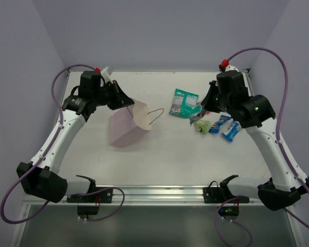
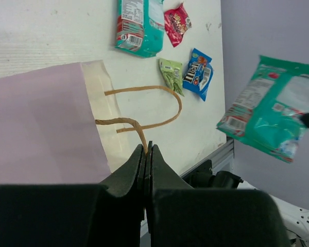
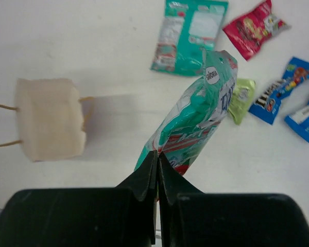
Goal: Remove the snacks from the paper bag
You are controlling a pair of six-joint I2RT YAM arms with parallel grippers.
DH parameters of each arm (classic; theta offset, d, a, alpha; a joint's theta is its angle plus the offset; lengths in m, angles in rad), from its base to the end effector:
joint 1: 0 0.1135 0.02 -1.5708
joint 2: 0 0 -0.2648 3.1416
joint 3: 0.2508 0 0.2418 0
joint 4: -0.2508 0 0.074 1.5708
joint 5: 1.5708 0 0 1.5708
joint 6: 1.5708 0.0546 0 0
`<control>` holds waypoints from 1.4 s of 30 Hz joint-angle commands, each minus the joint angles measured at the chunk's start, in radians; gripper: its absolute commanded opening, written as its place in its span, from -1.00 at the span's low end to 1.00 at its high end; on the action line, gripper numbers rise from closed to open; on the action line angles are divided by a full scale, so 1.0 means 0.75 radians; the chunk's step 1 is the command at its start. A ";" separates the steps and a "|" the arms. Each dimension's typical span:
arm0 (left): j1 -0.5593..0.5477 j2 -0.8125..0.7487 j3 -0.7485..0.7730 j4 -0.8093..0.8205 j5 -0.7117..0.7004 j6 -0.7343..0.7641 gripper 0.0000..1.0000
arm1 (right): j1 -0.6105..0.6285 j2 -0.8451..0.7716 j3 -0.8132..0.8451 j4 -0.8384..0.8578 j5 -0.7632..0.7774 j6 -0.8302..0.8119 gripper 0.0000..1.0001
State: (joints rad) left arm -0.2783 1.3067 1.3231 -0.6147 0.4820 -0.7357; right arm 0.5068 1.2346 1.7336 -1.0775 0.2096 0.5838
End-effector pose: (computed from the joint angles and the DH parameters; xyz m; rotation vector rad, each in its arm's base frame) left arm 0.2673 -0.1027 0.3640 -0.2289 2.2933 -1.0777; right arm 0.1946 0.0950 0.4586 0.2061 2.1537 0.4122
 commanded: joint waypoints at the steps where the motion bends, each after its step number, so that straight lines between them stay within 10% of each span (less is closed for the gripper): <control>1: 0.029 -0.028 -0.030 0.020 0.004 0.056 -1.00 | -0.031 0.000 -0.159 0.048 0.068 -0.034 -1.00; 17: 0.066 -0.094 0.005 0.230 0.235 -0.179 -1.00 | -0.044 0.162 -0.608 0.111 0.027 0.087 -1.00; 34: 0.244 -0.247 -0.279 0.124 0.216 -0.093 -1.00 | -0.042 0.732 -0.234 0.154 -0.020 -0.042 -0.93; 42: 0.265 -0.261 -0.316 0.085 0.167 -0.052 -0.96 | -0.029 0.869 -0.049 0.124 -0.099 -0.085 -0.52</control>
State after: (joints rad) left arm -0.0925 1.1370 1.0996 -0.5438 0.6144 -0.8062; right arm 0.4778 1.8732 1.6348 -0.9794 0.1772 0.5549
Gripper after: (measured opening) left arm 0.028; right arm 0.208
